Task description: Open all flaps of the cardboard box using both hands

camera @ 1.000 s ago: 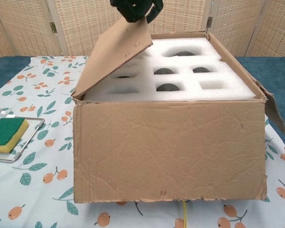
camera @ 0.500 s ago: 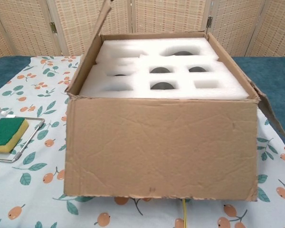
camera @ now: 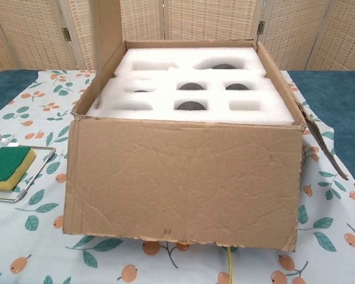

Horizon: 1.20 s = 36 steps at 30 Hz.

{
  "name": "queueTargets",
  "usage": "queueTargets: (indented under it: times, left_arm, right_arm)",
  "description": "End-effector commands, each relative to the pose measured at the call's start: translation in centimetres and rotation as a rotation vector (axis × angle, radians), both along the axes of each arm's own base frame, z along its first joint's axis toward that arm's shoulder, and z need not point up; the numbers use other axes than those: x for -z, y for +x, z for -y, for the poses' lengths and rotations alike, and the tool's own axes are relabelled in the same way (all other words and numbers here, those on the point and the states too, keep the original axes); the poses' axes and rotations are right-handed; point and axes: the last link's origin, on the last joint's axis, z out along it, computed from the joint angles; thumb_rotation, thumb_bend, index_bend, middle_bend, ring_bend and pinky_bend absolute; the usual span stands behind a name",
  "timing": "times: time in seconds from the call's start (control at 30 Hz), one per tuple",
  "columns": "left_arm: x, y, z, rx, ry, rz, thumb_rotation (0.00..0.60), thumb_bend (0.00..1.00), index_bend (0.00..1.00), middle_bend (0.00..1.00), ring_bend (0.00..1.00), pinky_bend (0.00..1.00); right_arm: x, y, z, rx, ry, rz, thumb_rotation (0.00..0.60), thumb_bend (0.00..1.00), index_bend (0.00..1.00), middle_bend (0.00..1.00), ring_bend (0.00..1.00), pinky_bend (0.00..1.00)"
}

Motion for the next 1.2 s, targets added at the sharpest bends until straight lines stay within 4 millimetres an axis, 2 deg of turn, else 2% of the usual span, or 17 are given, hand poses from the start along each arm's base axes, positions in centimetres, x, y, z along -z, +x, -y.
queueTargets:
  times: [0.03,0.33,0.7,0.8,0.87,0.9,0.93,0.97,1.03,1.07,1.13,1.2]
  left_arm:
    - [-0.6,-0.5,0.0,-0.016,0.014,0.002,0.6,0.91,0.6,1.0,1.0,1.0]
    - [-1.9,-2.3,0.2,-0.063,0.038,0.011,0.6,0.91,0.6,1.0,1.0,1.0]
    - [-3.7,-5.7,-0.6,-0.153,0.11,-0.015,0.6,0.91,0.59,1.0,1.0,1.0]
    - [-4.1,-6.5,-0.5,-0.163,0.121,0.011,0.6,0.91,0.56,1.0,1.0,1.0]
    - [-4.5,-7.1,0.3,-0.138,0.137,0.038,0.6,0.9,0.47,1.0,1.0,1.0]
    - [-4.6,-7.6,0.9,-0.128,0.143,0.052,0.6,0.86,0.39,0.99,0.95,0.98]
    - [-4.7,-8.3,1.6,-0.125,0.15,0.065,0.6,0.81,0.3,0.92,0.84,0.91]
    - [-4.8,-9.5,2.7,-0.124,0.163,0.083,0.6,0.76,0.24,0.82,0.72,0.82]
    - [-5.1,-12.0,4.8,-0.134,0.207,0.108,0.6,0.68,0.14,0.5,0.41,0.51]
    - [-5.2,-13.2,5.8,-0.148,0.231,0.122,0.6,0.66,0.11,0.4,0.31,0.41]
    - [-5.3,-15.5,8.1,-0.185,0.274,0.164,0.6,0.62,0.04,0.22,0.14,0.22]
    - [-5.2,-18.4,11.0,-0.246,0.312,0.252,0.6,0.6,0.02,0.14,0.06,0.13]
  right_arm:
    - [0.1,0.0,0.0,0.001,-0.002,0.003,0.238,0.34,0.23,0.0,0.0,0.0]
    - [0.1,0.2,-0.4,-0.001,-0.02,0.001,0.238,0.34,0.23,0.0,0.0,0.0]
    - [0.5,0.3,-0.5,0.005,-0.014,0.003,0.239,0.34,0.23,0.0,0.0,0.0]
    - [0.5,0.3,-0.5,0.011,-0.013,0.002,0.237,0.34,0.23,0.0,0.0,0.0]
    - [0.6,0.2,-0.5,0.019,-0.009,-0.008,0.237,0.34,0.23,0.0,0.0,0.0]
    - [0.6,0.2,-0.5,0.023,-0.006,-0.017,0.237,0.34,0.23,0.0,0.0,0.0]
    - [0.7,0.2,-0.5,0.028,-0.002,-0.029,0.238,0.34,0.23,0.0,0.0,0.0]
    - [0.8,0.2,-0.5,0.038,0.009,-0.04,0.239,0.34,0.22,0.0,0.0,0.0]
    - [1.0,0.2,-0.7,0.071,0.039,-0.052,0.24,0.34,0.2,0.0,0.0,0.0]
    - [1.0,0.2,-0.7,0.084,0.048,-0.061,0.24,0.34,0.18,0.0,0.0,0.0]
    - [1.2,0.3,-0.7,0.107,0.06,-0.09,0.24,0.34,0.15,0.0,0.0,0.0]
    - [1.7,0.7,-0.6,0.119,0.072,-0.121,0.241,0.34,0.15,0.0,0.0,0.0]
